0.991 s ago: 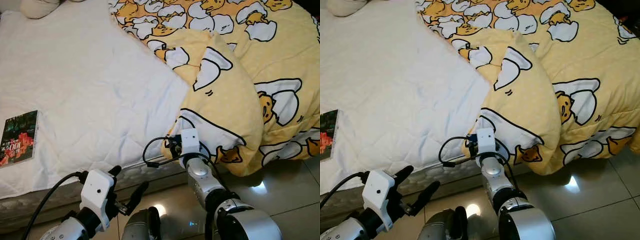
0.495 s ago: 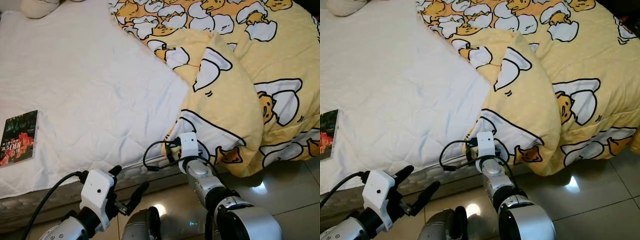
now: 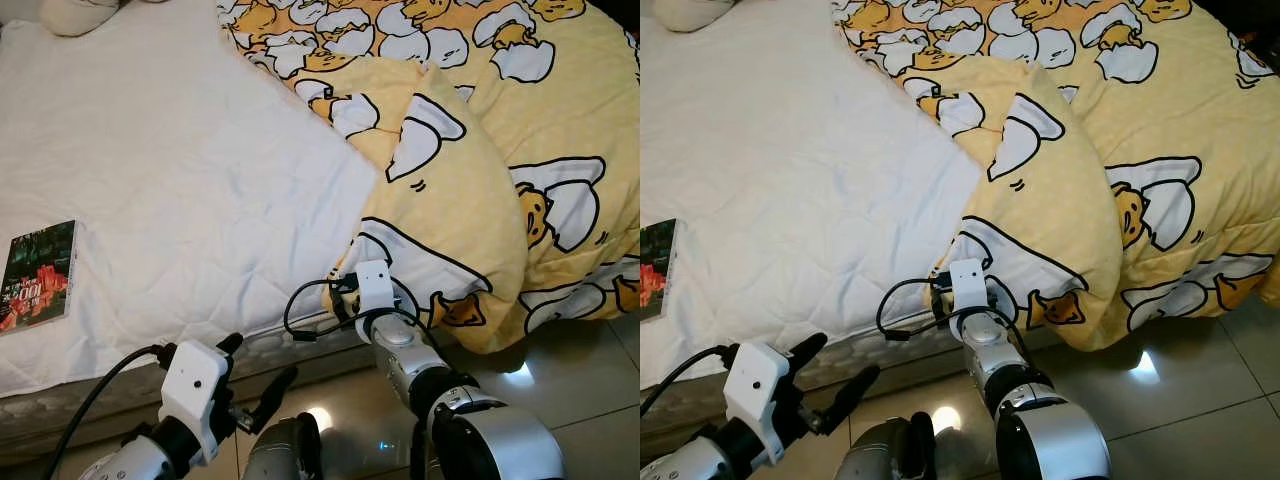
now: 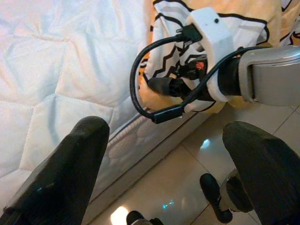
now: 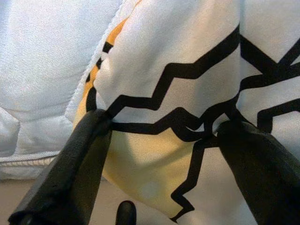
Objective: Clean up the room
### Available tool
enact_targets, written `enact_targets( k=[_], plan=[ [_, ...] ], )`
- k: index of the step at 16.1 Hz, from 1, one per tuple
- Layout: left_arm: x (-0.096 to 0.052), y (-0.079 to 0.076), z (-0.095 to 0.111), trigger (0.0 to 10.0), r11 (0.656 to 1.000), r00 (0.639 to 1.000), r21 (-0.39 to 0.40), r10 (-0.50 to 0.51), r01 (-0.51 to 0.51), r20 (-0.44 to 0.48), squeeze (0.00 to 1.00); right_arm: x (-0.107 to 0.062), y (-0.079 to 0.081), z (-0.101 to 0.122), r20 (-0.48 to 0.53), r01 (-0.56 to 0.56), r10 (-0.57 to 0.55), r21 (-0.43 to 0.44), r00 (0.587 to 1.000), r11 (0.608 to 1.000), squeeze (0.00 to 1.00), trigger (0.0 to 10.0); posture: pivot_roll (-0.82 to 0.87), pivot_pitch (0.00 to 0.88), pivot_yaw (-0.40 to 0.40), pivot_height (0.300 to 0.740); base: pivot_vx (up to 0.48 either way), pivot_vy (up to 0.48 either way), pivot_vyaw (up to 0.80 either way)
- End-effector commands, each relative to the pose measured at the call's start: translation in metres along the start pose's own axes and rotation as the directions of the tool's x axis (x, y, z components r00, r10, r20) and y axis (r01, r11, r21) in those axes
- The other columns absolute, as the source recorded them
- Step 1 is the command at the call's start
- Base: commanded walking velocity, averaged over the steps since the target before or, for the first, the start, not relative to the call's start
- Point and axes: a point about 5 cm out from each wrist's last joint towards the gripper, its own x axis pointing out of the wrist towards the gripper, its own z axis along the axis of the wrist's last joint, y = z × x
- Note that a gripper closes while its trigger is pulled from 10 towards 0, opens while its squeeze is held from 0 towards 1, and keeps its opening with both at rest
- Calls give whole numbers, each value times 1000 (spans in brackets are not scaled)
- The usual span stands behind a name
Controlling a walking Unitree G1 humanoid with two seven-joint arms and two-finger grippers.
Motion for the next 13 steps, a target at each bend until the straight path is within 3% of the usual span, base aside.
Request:
enact_targets(
  k=[1, 9, 12, 13],
  plan=[
    [-6, 1, -1, 10000, 1000, 1000, 7, 9, -9, -23, 0, 1, 12, 4, -8, -42, 42, -23, 999, 999, 0, 0, 242, 250, 217, 740, 0, 0, 0],
    [-17, -4, -3, 10000, 1000, 998, -2, 5, -6, -56, 0, 0, 24, 3, -7, -84, 84, -60, 996, 995, 0, 0, 260, 278, 229, 740, 0, 0, 0],
    [-17, -4, -3, 10000, 1000, 998, -3, 0, -1, -60, 0, -2, 32, -2, -8, -127, 127, -72, 992, 989, 0, 0, 251, 285, 235, 740, 0, 0, 0],
    [-17, -4, -3, 10000, 1000, 998, -5, -3, 2, -61, 0, -4, 40, -6, -7, -171, 171, -116, 985, 978, 0, 0, 250, 287, 235, 740, 0, 0, 0]
  ],
)
